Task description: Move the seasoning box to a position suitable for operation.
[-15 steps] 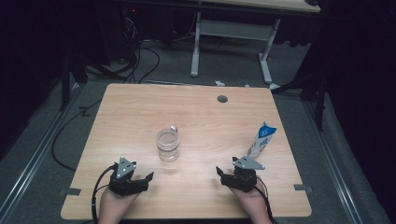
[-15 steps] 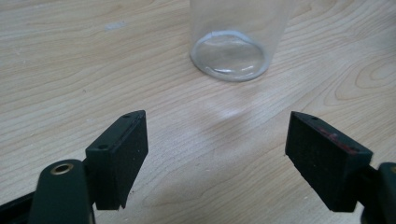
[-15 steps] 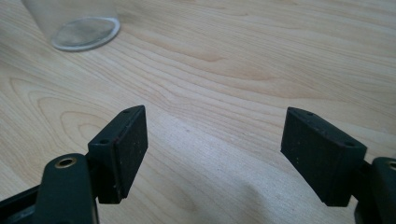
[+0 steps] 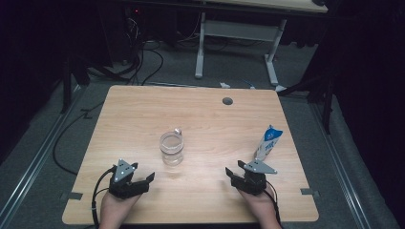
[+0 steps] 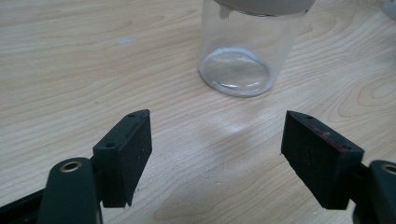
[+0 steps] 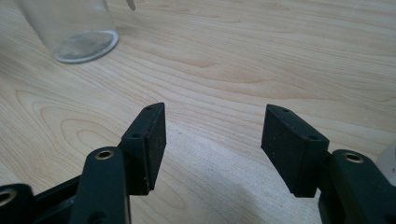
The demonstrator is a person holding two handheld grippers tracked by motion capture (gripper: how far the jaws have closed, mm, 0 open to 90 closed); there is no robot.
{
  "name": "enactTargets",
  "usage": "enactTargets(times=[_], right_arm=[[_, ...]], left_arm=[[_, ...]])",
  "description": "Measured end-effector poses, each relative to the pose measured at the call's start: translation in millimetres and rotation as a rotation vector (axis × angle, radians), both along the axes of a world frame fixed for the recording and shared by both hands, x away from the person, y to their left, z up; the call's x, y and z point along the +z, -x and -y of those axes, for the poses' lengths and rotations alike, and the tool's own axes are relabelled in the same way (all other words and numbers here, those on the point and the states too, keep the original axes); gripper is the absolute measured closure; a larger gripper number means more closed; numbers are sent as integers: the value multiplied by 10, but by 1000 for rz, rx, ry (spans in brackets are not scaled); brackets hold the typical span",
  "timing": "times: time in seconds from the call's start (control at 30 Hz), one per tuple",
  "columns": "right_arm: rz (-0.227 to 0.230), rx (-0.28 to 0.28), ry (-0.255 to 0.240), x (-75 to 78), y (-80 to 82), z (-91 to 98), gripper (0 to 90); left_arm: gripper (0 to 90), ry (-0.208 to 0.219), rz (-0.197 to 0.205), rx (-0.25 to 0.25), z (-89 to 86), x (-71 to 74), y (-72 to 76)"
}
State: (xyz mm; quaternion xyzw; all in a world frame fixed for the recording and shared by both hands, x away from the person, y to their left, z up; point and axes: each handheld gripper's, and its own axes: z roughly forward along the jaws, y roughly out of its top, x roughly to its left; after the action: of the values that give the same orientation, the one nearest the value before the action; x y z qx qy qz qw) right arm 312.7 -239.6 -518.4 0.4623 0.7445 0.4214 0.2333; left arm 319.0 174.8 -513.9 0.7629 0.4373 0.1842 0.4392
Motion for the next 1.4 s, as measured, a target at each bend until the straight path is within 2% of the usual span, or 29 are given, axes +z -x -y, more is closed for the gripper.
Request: enactTargets(times=[0.1,0.2,0.33,0.4,0.5,0.57,0.67,0.73,0.8,0.9,1.03,1.17,1.27,1.4], right_arm=[[-16,15,8,-39,-21,-5,411],[-20,25,18,-56,-34,-18,397],[-13,34,32,-59,-37,-28,393],[9,19,13,-36,-23,-19,419],[-7,15,-17,-8,-19,5,426],[-11,17,-5,0,6,6,432],[-6,20,-14,20,45,3,432],[-2,31,-10,30,59,-14,431],[-3,41,-7,34,60,-40,428],[-7,54,3,20,42,-78,420],[-26,65,10,-30,17,-108,428],[-48,72,13,-73,-9,-98,429],[-61,68,5,-73,-1,-78,425],[-53,62,-6,-47,9,-33,426]], left_arm=[[261,0,-21,-6,-9,-25,-20],[267,6,-15,6,-7,-25,-11],[293,39,15,19,-16,12,0],[295,52,9,26,-10,3,16],[286,50,-7,17,20,-22,45],[300,44,-10,4,42,-18,53],[328,64,-11,-12,75,17,62],[357,50,2,-31,104,35,65],[377,21,18,-22,131,40,58],[438,1,37,-9,140,24,39],[492,-8,62,1,170,13,-1],[566,6,71,27,203,44,-62],[570,4,79,52,211,82,-118],[609,9,77,68,213,133,-208]])
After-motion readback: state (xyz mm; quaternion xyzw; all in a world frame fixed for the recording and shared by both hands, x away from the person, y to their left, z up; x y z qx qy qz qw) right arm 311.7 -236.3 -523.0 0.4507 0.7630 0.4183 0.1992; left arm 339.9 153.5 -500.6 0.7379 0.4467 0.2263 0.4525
